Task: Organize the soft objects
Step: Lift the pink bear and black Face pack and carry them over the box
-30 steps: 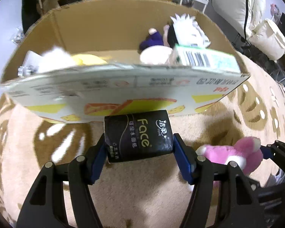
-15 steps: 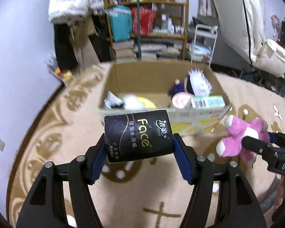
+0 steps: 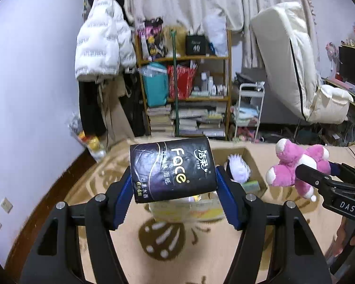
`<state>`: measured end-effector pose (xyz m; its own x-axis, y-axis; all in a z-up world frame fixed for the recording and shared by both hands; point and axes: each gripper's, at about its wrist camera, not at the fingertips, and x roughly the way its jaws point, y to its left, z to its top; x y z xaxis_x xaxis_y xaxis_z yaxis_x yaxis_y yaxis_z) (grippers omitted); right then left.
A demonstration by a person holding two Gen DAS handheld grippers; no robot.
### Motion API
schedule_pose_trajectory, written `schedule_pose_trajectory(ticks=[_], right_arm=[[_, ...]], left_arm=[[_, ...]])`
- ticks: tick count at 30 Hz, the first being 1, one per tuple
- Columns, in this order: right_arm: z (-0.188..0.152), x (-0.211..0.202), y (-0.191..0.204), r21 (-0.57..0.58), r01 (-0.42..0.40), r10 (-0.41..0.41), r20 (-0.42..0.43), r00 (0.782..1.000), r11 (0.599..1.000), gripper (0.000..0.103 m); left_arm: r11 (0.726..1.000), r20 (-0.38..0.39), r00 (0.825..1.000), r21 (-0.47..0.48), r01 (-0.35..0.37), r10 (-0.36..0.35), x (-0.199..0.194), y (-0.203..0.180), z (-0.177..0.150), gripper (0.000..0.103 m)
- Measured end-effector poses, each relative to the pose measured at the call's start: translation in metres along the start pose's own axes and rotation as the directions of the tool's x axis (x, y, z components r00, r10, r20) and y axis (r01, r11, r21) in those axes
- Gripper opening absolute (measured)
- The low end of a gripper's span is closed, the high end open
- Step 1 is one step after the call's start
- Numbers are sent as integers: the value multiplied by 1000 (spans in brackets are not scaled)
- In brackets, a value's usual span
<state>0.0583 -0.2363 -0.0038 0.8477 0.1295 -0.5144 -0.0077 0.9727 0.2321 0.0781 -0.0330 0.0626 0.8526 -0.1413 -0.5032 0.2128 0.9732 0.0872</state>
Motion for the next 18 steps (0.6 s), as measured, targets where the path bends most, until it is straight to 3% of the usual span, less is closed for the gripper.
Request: schedule_pose_trajectory(ticks=[8,18], right_arm=[[41,0,1,32,-83,80,74,994,996,75],[76,28,14,-59,-58,66,134,989,997,75]], left_arm=[[997,98,994,61,-48,42,1,-7,36,65],[1000,106,994,4,-31,30,57,11,37,65]])
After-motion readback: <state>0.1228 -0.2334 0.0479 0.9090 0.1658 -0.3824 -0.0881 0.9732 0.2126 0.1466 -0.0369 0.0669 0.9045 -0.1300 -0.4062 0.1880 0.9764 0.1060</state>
